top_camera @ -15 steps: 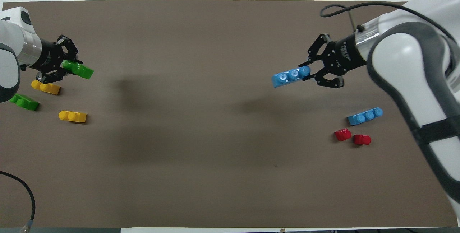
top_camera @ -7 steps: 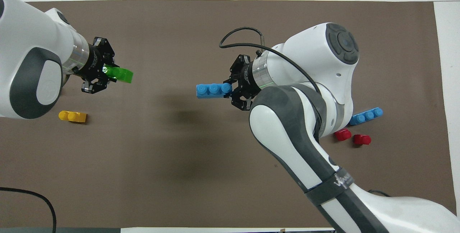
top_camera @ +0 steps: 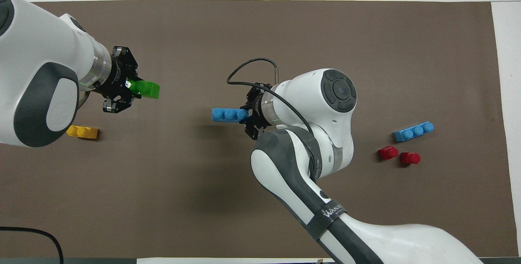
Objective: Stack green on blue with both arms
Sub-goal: 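Lift the green brick with the left gripper while the right gripper carries the blue brick, then press the green brick onto the blue brick held by the right gripper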
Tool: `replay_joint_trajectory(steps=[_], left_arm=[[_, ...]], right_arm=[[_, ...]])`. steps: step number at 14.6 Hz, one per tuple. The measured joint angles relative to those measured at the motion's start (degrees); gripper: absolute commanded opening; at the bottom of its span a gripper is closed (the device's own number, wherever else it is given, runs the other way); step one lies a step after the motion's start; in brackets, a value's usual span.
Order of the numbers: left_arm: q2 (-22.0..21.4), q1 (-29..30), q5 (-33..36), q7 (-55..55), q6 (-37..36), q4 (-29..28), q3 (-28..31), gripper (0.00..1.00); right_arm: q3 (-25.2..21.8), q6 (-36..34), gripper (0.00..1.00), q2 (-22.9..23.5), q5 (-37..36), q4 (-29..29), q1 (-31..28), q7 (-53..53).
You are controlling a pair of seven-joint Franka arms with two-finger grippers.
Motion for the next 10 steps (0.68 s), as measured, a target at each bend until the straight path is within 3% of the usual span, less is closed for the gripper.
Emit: replay_joint_trajectory(steps=[4, 10], left_arm=[[-0.3, -3.1, 0.0, -13.0, 0.8, -1.6, -0.1, 0.0], [-2.9, -11.0, 0.0, -26.3, 11.4, -12.1, -0.3, 0.0]], right_arm=[[0.0, 5.4, 0.0, 0.5, 0.0, -3.6, 1.0, 0.0], [0.1, 11.2, 0.0, 1.5, 0.0, -7.8, 2.3, -3.8]])
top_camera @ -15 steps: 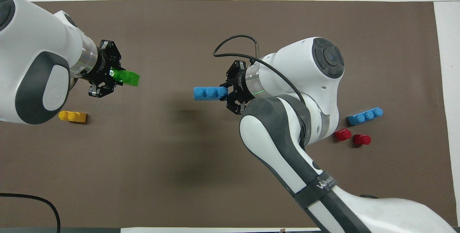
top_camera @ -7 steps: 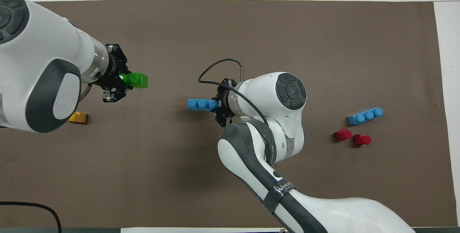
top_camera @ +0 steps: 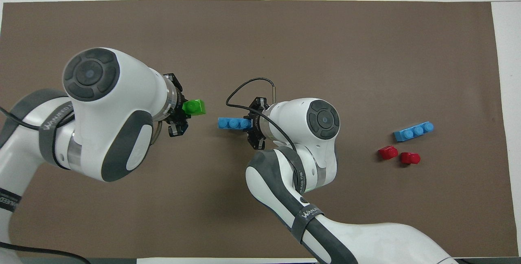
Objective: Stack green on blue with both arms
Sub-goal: 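Press the green brick onto the blue brick held by the right gripper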
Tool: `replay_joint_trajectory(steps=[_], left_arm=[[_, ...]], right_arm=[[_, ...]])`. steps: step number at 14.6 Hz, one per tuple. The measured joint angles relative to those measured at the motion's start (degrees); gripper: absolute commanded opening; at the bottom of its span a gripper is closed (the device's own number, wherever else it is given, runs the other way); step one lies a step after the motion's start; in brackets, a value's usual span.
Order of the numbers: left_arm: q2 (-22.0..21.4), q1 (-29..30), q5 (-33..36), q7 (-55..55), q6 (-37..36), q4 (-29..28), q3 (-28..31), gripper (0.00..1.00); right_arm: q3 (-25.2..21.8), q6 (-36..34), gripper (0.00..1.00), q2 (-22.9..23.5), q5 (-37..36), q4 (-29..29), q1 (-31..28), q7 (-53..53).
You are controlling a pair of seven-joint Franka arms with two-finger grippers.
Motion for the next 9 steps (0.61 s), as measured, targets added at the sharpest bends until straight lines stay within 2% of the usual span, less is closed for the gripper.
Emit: replay_joint_trajectory(steps=[5, 9], left_arm=[[0.4, -3.5, 0.0, -4.4, 6.6, -4.6, 0.0, 0.0], [2.7, -4.5, 0.7, -6.8, 10.4, -5.5, 0.0, 0.0]], right_arm=[[0.0, 0.7, 0.0, 0.1, 0.3, -1.0, 0.0, -3.4], [0.0, 2.0, 0.0, 0.1, 4.5, -1.9, 0.0, -8.2]])
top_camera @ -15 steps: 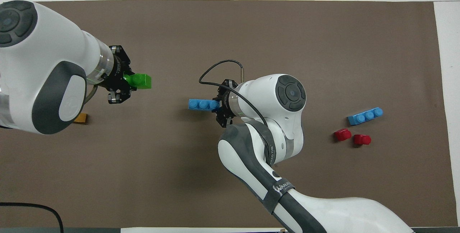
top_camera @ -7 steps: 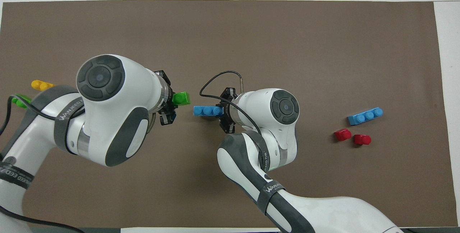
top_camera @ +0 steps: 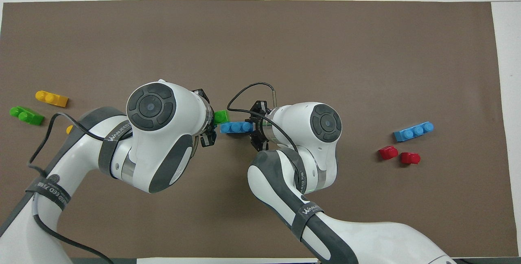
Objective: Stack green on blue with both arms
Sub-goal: 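Press the green brick onto the blue brick held by the right gripper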
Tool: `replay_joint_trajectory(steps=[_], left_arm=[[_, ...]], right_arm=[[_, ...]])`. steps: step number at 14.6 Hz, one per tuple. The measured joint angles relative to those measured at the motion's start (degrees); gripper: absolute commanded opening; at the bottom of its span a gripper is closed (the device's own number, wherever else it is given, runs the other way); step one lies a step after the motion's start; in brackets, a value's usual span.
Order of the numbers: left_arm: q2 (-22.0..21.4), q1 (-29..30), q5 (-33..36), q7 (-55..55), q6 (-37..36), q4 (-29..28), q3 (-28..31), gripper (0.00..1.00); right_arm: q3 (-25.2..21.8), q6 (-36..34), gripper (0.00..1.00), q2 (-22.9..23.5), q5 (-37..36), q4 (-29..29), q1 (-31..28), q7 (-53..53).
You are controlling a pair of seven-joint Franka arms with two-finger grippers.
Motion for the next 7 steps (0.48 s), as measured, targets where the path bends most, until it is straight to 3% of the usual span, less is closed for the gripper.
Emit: replay_joint_trajectory(steps=[7], left_arm=[[1.3, -0.9, 0.2, -0.6, 4.1, -2.4, 0.0, 0.0]], right_arm=[[0.1, 1.0, 0.0, 0.0, 1.3, -1.2, 0.1, -1.4]])
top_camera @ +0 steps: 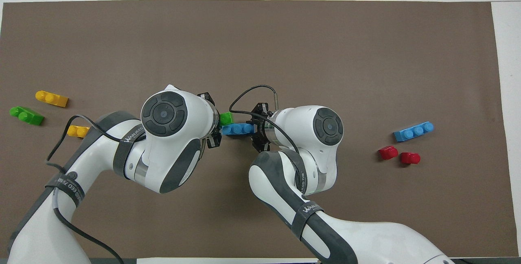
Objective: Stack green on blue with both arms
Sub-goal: 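Press the green brick onto the blue brick held by the right gripper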
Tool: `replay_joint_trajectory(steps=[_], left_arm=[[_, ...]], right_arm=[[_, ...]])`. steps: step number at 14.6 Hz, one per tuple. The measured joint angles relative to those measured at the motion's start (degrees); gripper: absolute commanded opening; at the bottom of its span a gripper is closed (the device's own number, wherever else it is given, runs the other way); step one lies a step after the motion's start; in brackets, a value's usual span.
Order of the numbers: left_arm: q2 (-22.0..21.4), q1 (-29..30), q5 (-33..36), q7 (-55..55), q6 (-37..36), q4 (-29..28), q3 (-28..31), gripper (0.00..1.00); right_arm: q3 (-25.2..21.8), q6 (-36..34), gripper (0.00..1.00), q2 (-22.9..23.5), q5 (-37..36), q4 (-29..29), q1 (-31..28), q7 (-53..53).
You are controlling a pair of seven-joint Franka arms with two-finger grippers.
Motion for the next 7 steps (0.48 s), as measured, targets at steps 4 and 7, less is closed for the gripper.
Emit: replay_joint_trajectory(steps=[4, 7], left_arm=[[0.4, -1.5, 0.0, -0.9, 1.0, -1.0, 0.0, 0.0], [1.1, -2.4, 0.1, -1.5, 1.9, -1.6, 0.0, 0.0]], right_arm=[[0.0, 0.5, 0.0, 0.3, 0.0, -0.5, 0.0, -0.1], [0.2, 1.4, 0.0, 0.6, 1.1, -0.6, 0.0, -0.5]])
